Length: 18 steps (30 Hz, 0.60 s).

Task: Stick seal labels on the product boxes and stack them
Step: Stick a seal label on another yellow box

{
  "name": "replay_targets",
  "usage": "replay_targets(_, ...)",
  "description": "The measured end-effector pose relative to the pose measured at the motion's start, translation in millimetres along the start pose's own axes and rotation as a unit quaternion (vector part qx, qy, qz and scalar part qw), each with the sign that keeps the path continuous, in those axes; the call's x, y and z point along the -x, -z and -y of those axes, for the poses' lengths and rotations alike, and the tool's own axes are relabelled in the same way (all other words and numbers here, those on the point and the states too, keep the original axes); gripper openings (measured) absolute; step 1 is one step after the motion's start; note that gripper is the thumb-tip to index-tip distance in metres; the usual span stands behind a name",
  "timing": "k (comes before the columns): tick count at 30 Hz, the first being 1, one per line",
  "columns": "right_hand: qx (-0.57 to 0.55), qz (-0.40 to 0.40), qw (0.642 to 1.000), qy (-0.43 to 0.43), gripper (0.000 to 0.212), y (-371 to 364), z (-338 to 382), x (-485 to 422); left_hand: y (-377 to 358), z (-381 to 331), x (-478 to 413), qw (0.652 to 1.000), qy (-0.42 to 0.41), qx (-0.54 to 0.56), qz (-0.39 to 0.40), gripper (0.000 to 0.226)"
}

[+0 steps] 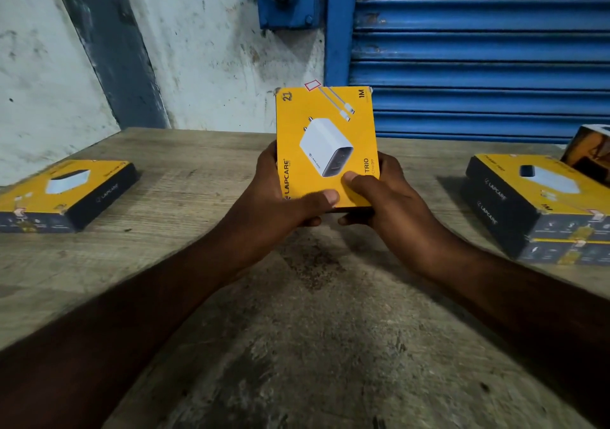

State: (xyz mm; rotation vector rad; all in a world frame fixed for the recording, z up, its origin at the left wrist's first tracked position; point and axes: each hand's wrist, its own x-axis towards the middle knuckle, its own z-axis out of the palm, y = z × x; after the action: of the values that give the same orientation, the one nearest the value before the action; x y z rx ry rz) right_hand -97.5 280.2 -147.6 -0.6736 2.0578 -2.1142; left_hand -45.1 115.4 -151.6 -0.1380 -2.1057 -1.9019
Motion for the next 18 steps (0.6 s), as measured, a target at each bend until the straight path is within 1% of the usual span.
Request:
replay_targets(2, -0.026, 0.007, 1.000, -0.010, 0.031, 0, -1, 0, -1, -1, 2, 0.999, -0.031, -0.040, -0.004, 0.102)
replay_targets(4, -0.033, 0.009, 0.999, -0.012, 0.034, 0, -1, 0, -1, -2, 3, 0.998, -0.043, -0.049, -0.010, 0.102)
replay_targets(7, -0.033, 0.016, 0.999, -0.012, 0.041, 1, -2, 0, 0, -1, 2, 0.999, -0.021, -0.040, -0.007, 0.099)
replay_targets(8, -0.033, 0.019, 0.999, -0.013, 0.043, 1, -3, 0, 1, -2, 1, 1.000, -0.002, -0.023, -0.003, 0.097)
replay_targets(10, -0.035, 0.033, 0.999, -0.012, 0.051, 1, -3, -1, 1, -1, -1, 0.999, 0.032, 0.021, -0.005, 0.081)
replay_targets(12, -0.023, 0.052, 0.998, -0.005, 0.068, 2, -4, -2, 1, -3, -2, 0.998, 0.045, 0.046, -0.019, 0.059)
replay_targets(14, -0.004, 0.075, 0.997, 0.022, 0.083, 2, -4, -1, 3, -6, -2, 0.997, 0.056, 0.058, -0.020, 0.047)
replay_targets(16, 0.006, 0.099, 0.993, 0.064, 0.085, 2, -4, 1, 5, -9, -2, 0.995, 0.070, 0.069, -0.011, 0.046)
replay_targets(18, 0.027, 0.111, 0.989, 0.094, 0.083, 3, -5, 2, 5, -11, -2, 0.994, 0.079, 0.081, 0.000, 0.057)
